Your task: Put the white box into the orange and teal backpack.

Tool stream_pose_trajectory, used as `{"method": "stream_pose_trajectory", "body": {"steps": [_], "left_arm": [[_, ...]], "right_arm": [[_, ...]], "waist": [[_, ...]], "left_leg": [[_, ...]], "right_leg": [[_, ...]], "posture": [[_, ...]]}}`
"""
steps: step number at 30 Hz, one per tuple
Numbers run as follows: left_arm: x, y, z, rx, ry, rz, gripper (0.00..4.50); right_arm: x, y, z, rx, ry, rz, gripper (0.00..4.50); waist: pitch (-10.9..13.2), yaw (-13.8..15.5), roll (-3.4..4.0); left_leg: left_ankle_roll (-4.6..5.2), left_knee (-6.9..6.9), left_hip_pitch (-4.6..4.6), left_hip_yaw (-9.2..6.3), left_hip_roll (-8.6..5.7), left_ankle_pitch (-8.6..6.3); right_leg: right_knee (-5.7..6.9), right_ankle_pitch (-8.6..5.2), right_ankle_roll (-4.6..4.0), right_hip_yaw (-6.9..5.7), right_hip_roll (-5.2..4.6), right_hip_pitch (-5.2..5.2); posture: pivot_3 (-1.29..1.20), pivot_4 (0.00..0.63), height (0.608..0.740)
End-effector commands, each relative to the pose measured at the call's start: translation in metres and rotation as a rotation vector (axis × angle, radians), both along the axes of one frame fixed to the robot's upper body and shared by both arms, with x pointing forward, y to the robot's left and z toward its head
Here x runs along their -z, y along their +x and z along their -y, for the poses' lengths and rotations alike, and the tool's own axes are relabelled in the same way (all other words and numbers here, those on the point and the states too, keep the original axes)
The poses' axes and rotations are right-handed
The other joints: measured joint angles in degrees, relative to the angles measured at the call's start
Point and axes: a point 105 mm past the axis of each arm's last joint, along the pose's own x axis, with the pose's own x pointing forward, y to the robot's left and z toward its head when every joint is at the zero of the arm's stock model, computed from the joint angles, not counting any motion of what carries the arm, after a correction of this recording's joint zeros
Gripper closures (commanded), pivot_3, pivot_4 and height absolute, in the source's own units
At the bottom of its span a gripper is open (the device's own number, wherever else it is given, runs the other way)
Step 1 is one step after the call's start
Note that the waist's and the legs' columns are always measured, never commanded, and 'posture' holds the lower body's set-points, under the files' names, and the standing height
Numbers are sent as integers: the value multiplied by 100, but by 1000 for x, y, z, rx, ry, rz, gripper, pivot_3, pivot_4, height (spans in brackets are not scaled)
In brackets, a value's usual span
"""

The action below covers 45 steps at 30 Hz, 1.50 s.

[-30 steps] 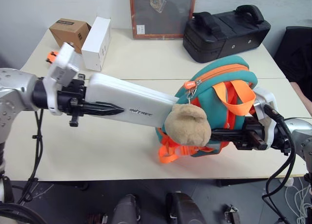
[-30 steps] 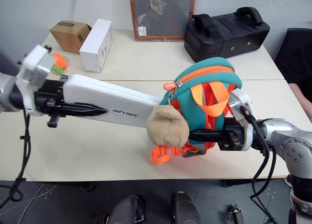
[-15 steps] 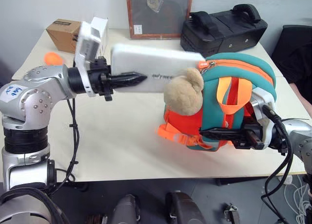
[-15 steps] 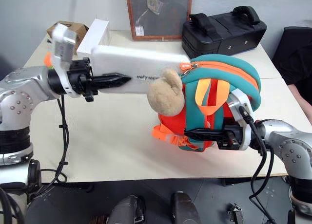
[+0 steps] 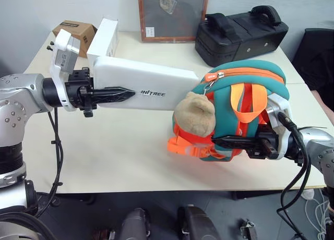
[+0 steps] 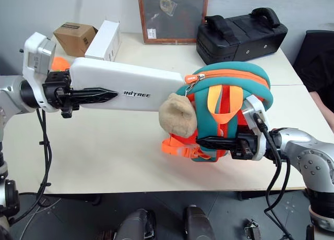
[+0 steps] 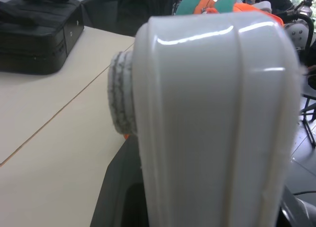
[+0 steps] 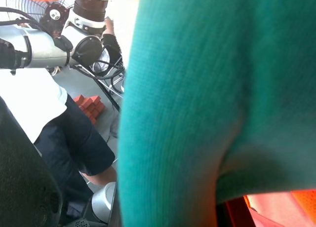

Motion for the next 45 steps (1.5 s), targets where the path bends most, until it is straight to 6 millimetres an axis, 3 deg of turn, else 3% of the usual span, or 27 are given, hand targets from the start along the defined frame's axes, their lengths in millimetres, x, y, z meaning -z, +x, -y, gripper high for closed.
{"method": "stream_pose_trajectory", "body": {"steps": [1, 3, 7, 16, 25, 29, 41, 43, 45], "left_arm": [[-44, -12, -9, 49, -87, 92, 3278], [-47, -18, -9, 90, -91, 75, 3278], [-27, -20, -4, 106, -40, 41, 3278], [18, -1, 10, 75, 66, 53, 3278], [6, 15, 25, 148, 107, 110, 3278], [10, 15, 51, 233, 79, 99, 3278], [66, 42, 184, 297, 57, 110, 3278], [69, 45, 188, 288, 58, 86, 2567], [66, 40, 176, 314, 63, 95, 1992]], "right_arm": [[-7, -2, -4, -20, 7, 27, 4470], [-10, -2, -3, -17, 10, 27, 4470], [-11, -2, -1, -10, 12, 23, 4470], [-15, -10, 0, -38, 11, 14, 4470], [-14, -22, -2, -120, 15, -24, 4470], [-13, -20, -4, -120, 14, -16, 4470], [-15, -11, -17, -110, 22, 28, 4470], [-14, -7, -18, -81, 17, 30, 4500], [-13, -4, -18, -60, 20, 30, 4500]], "waist": [[1, -1, -1], [0, -15, -1], [0, -26, 0], [0, 5, -1], [0, 6, -1], [0, 6, -1], [0, 20, -1], [0, 9, -1], [0, -15, 0]], "left_leg": [[0, 2, -2, 0, 1, 0], [4, 2, -2, 0, 0, -2], [3, 0, 3, 7, 3, -12], [7, 14, 1, 4, 1, -13], [8, 16, 0, 5, 0, -13], [10, 16, -1, 5, 0, -14], [11, 23, -3, 4, -2, -14], [11, 23, -3, 5, -2, -14], [11, 18, -1, 5, 0, -14]], "right_leg": [[-1, 0, 0, -1, 2, 0], [-1, 0, 0, 0, 1, 0], [3, -1, 0, 4, 0, -2], [7, -1, 0, 4, -2, 3], [7, -1, 0, 3, 0, 3], [7, -1, 1, 4, 0, 2], [8, 1, 3, 8, 2, 2], [8, 1, 3, 9, 2, 1], [9, 0, 3, 11, 3, 1]], "posture": [[0, 150, 740], [0, 150, 740], [0, 150, 740], [0, 150, 740], [0, 150, 740], [0, 150, 740], [0, 150, 740], [0, 150, 740], [0, 150, 740]]}}
